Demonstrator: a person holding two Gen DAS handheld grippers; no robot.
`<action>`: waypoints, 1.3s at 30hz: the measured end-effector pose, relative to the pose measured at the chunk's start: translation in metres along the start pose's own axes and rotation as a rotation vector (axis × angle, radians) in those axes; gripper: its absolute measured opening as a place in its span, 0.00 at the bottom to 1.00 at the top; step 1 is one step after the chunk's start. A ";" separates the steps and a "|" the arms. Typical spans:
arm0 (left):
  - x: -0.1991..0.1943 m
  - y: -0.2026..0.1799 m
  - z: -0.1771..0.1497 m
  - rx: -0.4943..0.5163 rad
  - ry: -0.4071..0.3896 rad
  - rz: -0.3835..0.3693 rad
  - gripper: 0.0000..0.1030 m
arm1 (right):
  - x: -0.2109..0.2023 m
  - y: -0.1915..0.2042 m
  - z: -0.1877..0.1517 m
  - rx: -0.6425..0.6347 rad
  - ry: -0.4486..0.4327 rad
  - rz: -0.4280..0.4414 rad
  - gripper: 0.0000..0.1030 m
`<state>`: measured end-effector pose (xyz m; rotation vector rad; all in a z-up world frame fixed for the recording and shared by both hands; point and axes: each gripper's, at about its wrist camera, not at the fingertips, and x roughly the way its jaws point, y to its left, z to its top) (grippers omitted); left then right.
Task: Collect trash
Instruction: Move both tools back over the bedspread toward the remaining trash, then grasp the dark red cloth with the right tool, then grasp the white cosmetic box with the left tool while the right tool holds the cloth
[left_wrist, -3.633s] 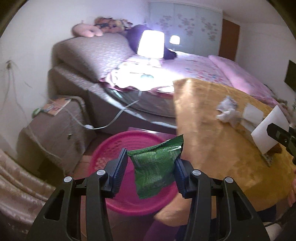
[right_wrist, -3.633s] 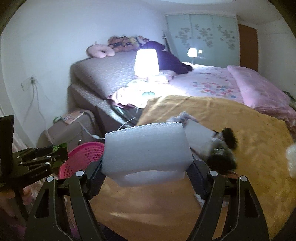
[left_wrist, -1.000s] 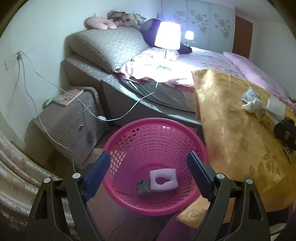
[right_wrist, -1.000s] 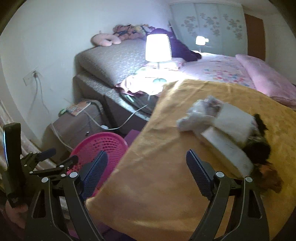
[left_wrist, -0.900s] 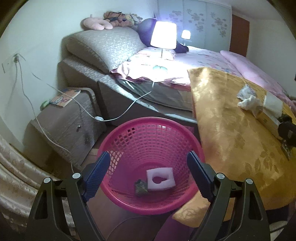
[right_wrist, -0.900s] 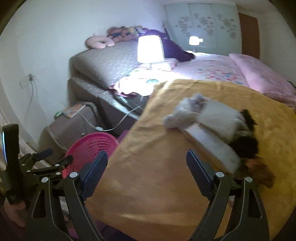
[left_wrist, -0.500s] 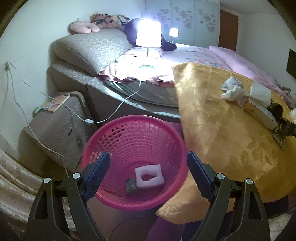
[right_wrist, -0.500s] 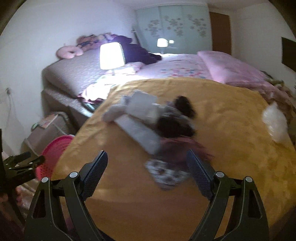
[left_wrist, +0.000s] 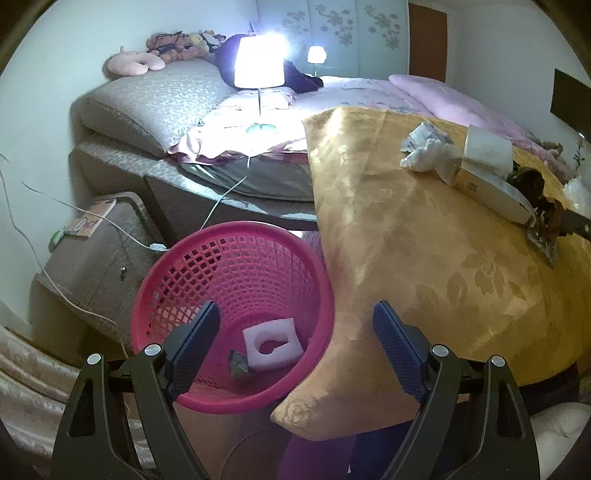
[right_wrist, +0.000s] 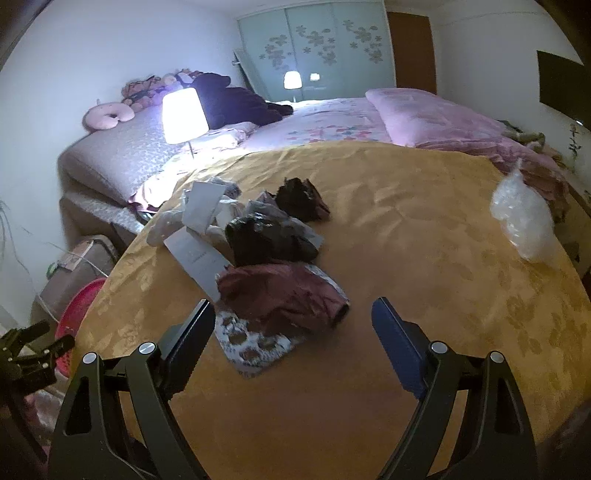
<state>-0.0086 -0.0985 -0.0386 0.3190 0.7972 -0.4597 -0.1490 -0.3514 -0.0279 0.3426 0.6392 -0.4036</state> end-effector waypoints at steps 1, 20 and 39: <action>-0.001 0.000 -0.001 -0.001 0.000 0.000 0.79 | 0.002 0.001 0.002 -0.002 0.000 0.005 0.81; -0.001 -0.004 0.001 0.001 0.000 -0.013 0.79 | 0.022 0.000 0.008 -0.012 0.054 0.035 0.46; -0.007 -0.033 0.011 0.042 -0.009 -0.087 0.79 | -0.021 -0.013 0.008 0.004 -0.031 0.010 0.35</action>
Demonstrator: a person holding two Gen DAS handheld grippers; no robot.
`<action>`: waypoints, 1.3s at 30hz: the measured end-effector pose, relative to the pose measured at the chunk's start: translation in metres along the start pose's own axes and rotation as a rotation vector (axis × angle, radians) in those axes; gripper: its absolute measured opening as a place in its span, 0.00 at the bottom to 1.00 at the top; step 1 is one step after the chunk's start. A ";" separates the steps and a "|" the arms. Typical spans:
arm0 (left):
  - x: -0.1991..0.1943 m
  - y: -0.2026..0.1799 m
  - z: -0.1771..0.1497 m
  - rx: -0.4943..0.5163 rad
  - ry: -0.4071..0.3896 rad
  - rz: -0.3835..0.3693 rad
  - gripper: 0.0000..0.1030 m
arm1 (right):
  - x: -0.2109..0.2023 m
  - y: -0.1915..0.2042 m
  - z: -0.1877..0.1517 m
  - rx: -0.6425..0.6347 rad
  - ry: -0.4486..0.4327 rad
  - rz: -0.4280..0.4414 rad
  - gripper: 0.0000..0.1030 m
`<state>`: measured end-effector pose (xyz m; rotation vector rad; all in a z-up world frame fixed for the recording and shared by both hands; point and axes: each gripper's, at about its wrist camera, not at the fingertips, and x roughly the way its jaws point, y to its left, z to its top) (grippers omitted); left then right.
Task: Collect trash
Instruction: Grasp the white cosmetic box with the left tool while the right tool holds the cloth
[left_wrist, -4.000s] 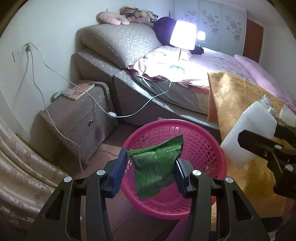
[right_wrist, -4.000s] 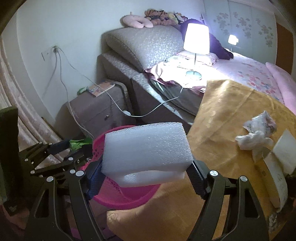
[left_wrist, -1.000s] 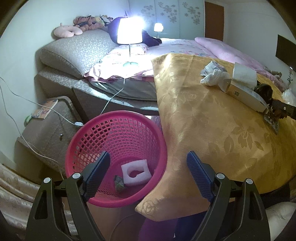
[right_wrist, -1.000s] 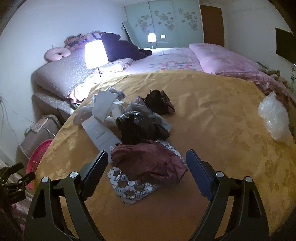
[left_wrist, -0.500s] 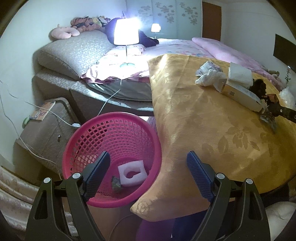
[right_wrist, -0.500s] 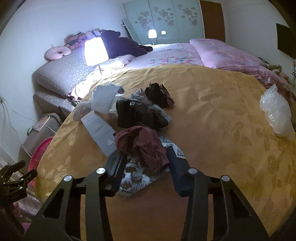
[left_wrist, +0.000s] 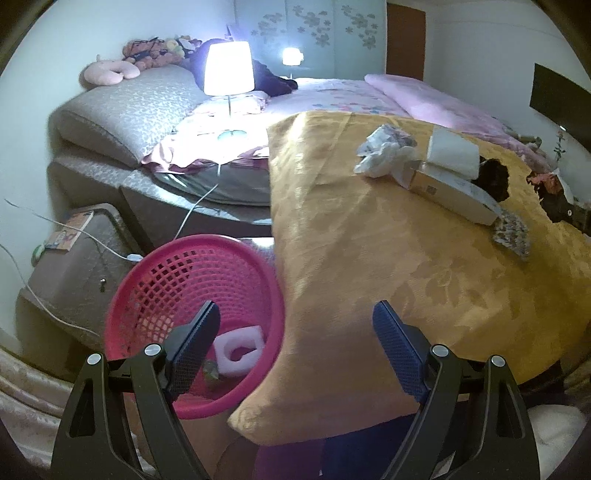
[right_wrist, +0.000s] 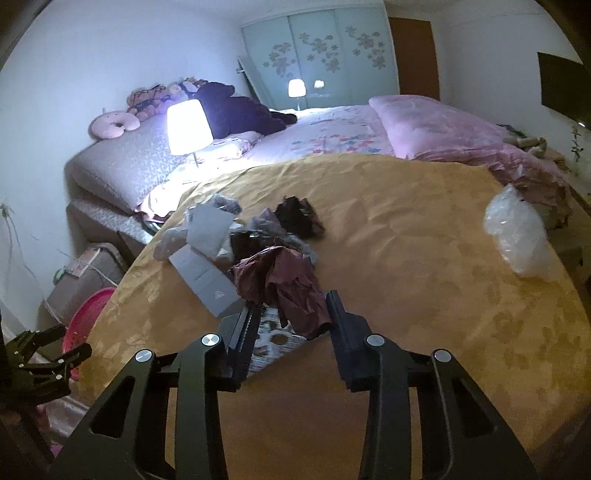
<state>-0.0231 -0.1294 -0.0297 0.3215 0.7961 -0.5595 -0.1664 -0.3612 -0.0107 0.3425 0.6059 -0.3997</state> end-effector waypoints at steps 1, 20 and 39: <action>0.000 -0.003 0.002 0.001 0.001 -0.009 0.79 | -0.001 -0.003 -0.001 0.004 0.001 -0.009 0.35; 0.042 -0.108 0.095 -0.086 0.028 -0.166 0.79 | -0.005 -0.041 -0.015 0.090 0.003 -0.048 0.35; 0.082 -0.147 0.107 -0.037 0.176 -0.223 0.79 | -0.003 -0.048 -0.020 0.121 0.007 -0.014 0.35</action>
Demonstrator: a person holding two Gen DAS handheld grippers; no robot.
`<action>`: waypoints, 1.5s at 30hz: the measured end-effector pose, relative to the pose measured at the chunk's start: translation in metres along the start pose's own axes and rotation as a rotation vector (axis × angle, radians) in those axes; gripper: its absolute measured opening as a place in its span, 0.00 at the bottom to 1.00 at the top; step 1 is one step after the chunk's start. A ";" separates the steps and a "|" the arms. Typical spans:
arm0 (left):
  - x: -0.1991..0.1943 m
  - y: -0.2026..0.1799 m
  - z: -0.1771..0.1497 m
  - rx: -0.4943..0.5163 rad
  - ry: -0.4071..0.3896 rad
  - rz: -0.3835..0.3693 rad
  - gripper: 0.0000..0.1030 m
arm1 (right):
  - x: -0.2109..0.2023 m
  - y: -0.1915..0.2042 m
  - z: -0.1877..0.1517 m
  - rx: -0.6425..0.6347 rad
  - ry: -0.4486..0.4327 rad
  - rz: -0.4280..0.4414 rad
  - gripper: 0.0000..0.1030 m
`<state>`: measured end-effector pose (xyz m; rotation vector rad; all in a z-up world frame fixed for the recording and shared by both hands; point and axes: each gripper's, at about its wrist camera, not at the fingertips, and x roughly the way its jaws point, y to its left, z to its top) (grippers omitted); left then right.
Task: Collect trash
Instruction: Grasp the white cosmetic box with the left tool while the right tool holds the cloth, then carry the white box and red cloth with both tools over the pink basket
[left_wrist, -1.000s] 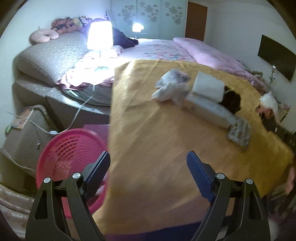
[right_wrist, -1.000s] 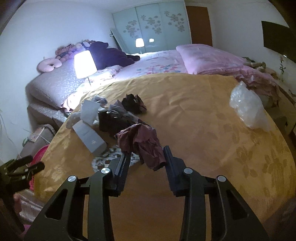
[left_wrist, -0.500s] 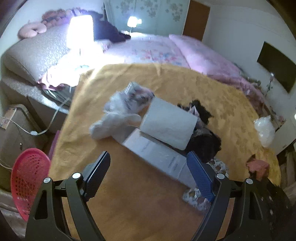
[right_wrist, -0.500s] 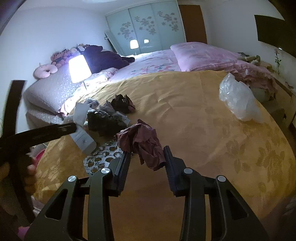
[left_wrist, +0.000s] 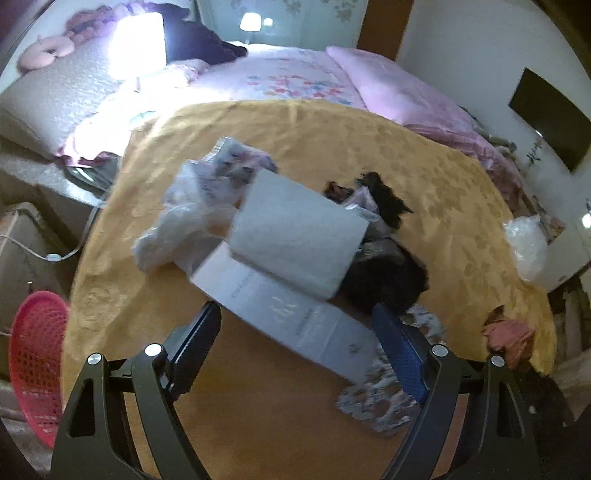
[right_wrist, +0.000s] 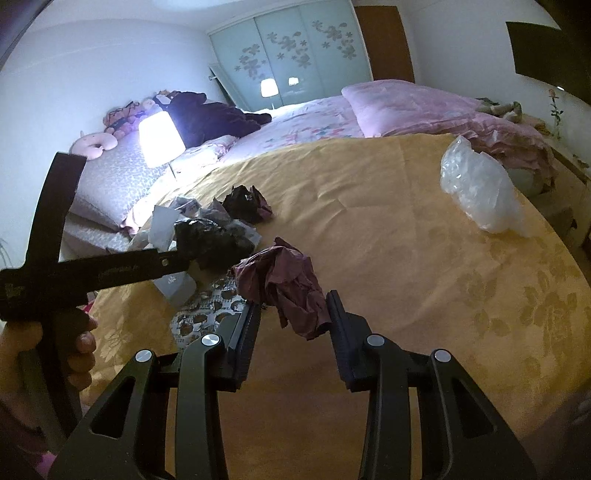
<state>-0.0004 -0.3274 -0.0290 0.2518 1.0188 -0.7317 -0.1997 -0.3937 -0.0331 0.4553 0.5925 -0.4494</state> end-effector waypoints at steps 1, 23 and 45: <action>0.003 -0.002 0.000 0.006 0.016 -0.007 0.79 | 0.000 0.000 0.000 0.001 0.001 0.000 0.35; -0.035 0.043 -0.040 0.083 0.019 -0.043 0.53 | 0.002 0.000 -0.002 -0.002 0.016 -0.021 0.35; -0.013 0.036 -0.022 0.095 -0.010 -0.032 0.37 | 0.018 -0.013 -0.003 0.000 0.030 -0.064 0.67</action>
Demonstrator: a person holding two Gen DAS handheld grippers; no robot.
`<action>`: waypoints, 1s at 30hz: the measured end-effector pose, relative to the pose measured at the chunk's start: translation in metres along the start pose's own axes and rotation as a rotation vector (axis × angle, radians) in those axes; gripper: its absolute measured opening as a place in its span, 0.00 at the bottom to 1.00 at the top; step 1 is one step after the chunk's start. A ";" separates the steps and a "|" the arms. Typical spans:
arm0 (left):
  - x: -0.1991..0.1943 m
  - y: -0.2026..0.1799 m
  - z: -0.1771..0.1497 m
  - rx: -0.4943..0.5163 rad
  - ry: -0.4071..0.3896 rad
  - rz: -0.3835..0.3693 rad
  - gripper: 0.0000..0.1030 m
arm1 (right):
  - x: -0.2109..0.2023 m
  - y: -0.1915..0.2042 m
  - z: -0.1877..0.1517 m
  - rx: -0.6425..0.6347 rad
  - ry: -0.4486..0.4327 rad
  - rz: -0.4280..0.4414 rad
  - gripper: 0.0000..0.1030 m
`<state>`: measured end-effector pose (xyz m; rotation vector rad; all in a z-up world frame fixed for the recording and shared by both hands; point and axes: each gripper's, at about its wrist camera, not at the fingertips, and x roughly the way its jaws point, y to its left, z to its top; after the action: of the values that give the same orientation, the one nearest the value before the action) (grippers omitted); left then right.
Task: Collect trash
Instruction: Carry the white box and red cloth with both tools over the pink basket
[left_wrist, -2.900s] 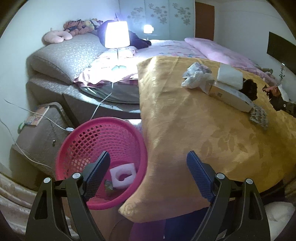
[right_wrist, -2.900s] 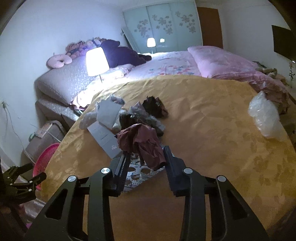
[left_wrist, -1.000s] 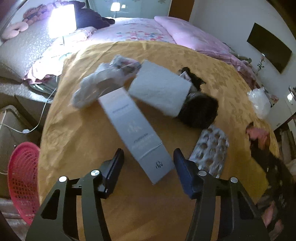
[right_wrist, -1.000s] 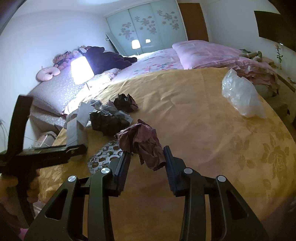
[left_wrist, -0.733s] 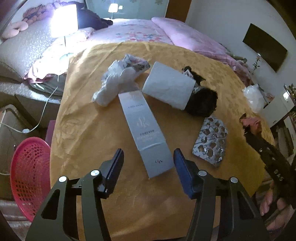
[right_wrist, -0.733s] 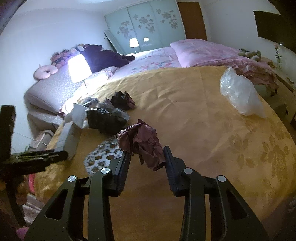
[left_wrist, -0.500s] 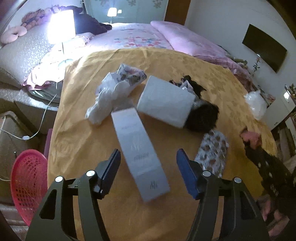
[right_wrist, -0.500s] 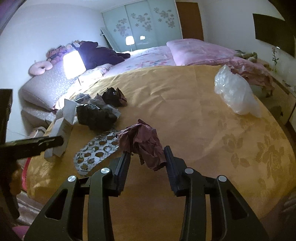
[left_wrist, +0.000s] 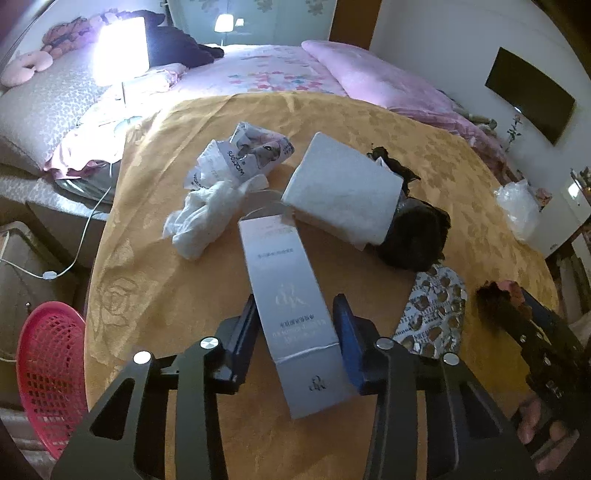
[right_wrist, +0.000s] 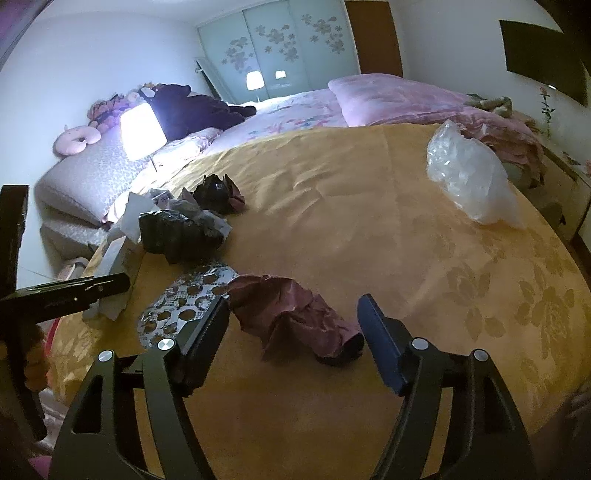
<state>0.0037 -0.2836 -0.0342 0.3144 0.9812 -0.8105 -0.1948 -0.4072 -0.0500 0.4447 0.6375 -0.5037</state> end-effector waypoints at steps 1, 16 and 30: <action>-0.001 0.000 -0.001 0.002 -0.001 -0.003 0.37 | 0.001 0.001 0.000 -0.004 0.001 0.002 0.66; -0.029 0.007 -0.025 -0.002 -0.046 -0.035 0.35 | -0.004 0.013 0.004 -0.036 -0.011 0.023 0.33; -0.071 0.037 -0.044 -0.020 -0.128 0.031 0.35 | -0.026 0.057 0.015 -0.091 -0.057 0.115 0.33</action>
<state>-0.0178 -0.1999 -0.0028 0.2569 0.8622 -0.7833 -0.1735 -0.3621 -0.0092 0.3774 0.5738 -0.3759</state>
